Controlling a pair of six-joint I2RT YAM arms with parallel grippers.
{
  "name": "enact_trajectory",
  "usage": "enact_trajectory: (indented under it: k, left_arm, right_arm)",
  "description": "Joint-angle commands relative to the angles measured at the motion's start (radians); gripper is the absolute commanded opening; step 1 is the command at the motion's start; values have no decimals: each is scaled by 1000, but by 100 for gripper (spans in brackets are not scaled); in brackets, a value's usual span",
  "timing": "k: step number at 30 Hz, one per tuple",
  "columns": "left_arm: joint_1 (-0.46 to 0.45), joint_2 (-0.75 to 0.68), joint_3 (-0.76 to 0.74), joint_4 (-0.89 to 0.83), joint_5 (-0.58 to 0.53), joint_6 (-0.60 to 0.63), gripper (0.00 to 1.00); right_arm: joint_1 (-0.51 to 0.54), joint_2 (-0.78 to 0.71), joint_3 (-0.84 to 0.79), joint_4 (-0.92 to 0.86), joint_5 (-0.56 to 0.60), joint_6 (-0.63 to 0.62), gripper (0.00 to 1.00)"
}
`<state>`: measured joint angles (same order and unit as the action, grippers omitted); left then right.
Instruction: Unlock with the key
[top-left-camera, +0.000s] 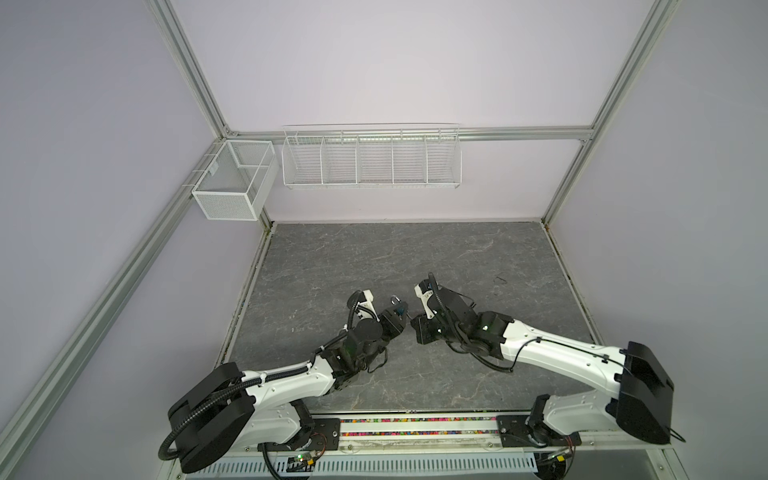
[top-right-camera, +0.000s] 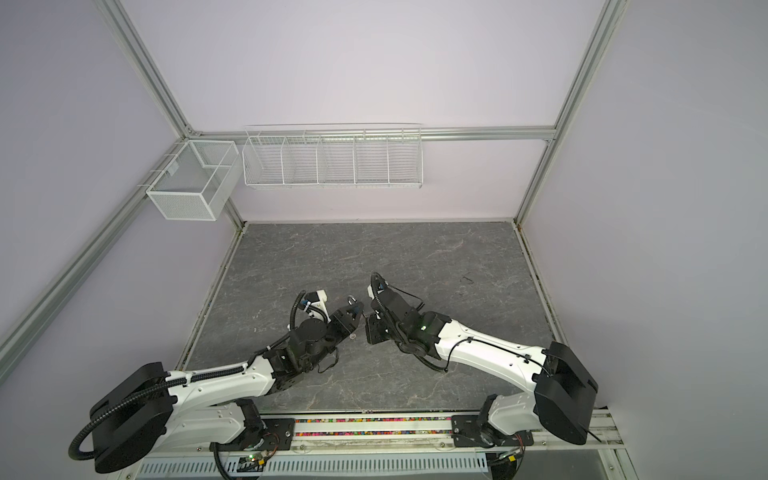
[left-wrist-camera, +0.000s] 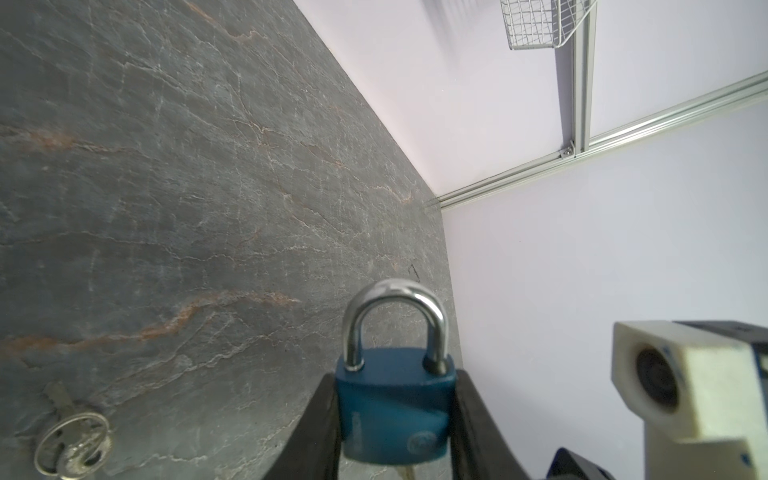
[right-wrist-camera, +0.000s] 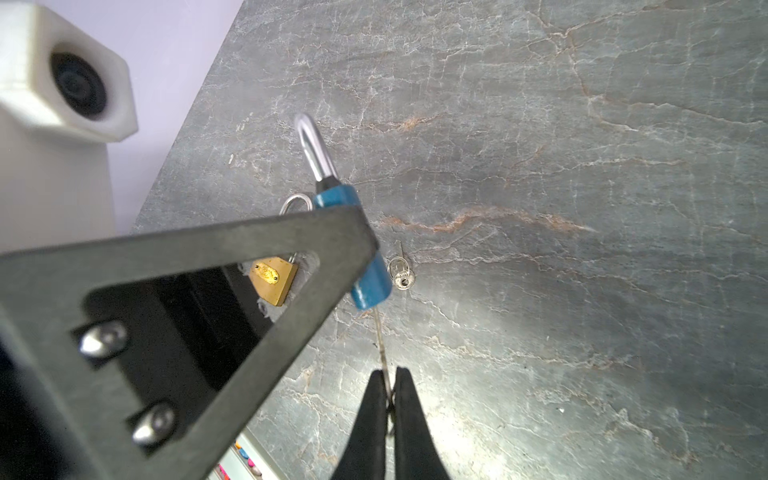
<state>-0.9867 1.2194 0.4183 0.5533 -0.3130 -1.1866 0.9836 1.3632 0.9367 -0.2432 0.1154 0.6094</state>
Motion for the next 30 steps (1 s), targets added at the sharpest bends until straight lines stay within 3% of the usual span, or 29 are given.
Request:
enact_trajectory:
  k: [1,10,18,24,30]
  left_arm:
    - [-22,20,6,47,104,-80,0]
    - [-21,81,42,46,174,-112,0]
    - [-21,139,48,158,212,-163,0]
    - [-20,149,37,212,252,-195,0]
    - [-15,169,28,292,265,-244,0]
  right_arm:
    - [-6,-38,15,127,73,-14,7]
    - [-13,-95,22,116,92,-62,7]
    - [1,-41,31,164,40,-57,7]
    - [-18,-100,17,116,83,-95,7]
    - [-5,-91,19,156,46,-105,7]
